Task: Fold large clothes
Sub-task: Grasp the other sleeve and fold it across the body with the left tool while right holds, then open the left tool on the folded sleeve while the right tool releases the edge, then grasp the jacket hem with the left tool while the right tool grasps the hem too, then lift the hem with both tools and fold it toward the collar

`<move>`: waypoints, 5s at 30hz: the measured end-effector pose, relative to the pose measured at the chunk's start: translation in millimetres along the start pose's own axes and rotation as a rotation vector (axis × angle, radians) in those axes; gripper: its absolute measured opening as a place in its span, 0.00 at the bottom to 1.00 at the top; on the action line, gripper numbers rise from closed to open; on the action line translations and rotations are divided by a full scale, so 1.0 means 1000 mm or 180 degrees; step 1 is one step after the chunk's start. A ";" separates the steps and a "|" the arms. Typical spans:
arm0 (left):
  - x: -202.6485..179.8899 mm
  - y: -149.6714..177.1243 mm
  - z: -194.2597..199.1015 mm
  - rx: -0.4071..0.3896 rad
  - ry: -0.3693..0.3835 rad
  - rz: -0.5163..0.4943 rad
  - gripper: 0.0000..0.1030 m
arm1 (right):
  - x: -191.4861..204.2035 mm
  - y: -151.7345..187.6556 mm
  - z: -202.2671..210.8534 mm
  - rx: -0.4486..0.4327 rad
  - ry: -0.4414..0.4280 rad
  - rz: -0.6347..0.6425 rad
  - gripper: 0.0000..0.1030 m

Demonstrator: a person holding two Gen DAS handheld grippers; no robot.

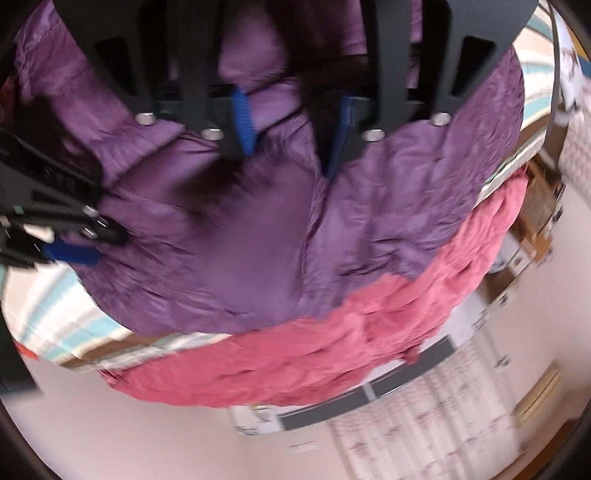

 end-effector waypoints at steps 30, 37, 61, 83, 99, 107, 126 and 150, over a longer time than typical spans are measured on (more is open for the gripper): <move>0.178 0.094 0.000 0.0388 -0.0171 0.1712 0.70 | 0.092 -0.035 0.007 -0.0067 -0.0394 0.0494 0.52; 0.188 0.096 -0.029 0.0525 0.0029 0.1756 0.82 | 0.087 -0.034 -0.029 0.0179 -0.0208 0.0300 0.52; 0.194 0.278 0.113 0.0391 0.0643 0.2194 0.73 | -0.084 0.130 0.129 0.0563 -0.1152 -0.0029 0.54; 0.139 0.325 0.156 0.0636 0.1127 0.1783 0.16 | -0.070 0.214 0.140 0.0973 -0.1855 0.0092 0.19; 0.138 0.324 0.222 0.0328 0.1294 0.1619 0.05 | -0.085 0.201 0.194 0.0640 -0.2313 0.0217 0.05; 0.177 0.303 0.235 0.0039 0.1690 0.2040 0.05 | -0.097 0.168 0.205 0.0460 -0.2725 -0.0010 0.05; 0.266 0.188 0.180 -0.0409 0.1976 0.2682 0.05 | -0.094 0.018 0.166 -0.0031 -0.3020 -0.0634 0.05; 0.297 0.102 -0.020 0.0288 0.1490 0.3080 0.11 | -0.071 -0.086 -0.020 0.0372 -0.2399 -0.1489 0.09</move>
Point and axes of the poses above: each gripper's, at about its wrist camera, not at the fingertips, and z roughly against the way its jaws point, x to its left, y to its underside, the point moved 1 cm from there along -z, roughly the way its jaws point, and after that the axes turned 7 degrees about x, right-handed, at the moved point
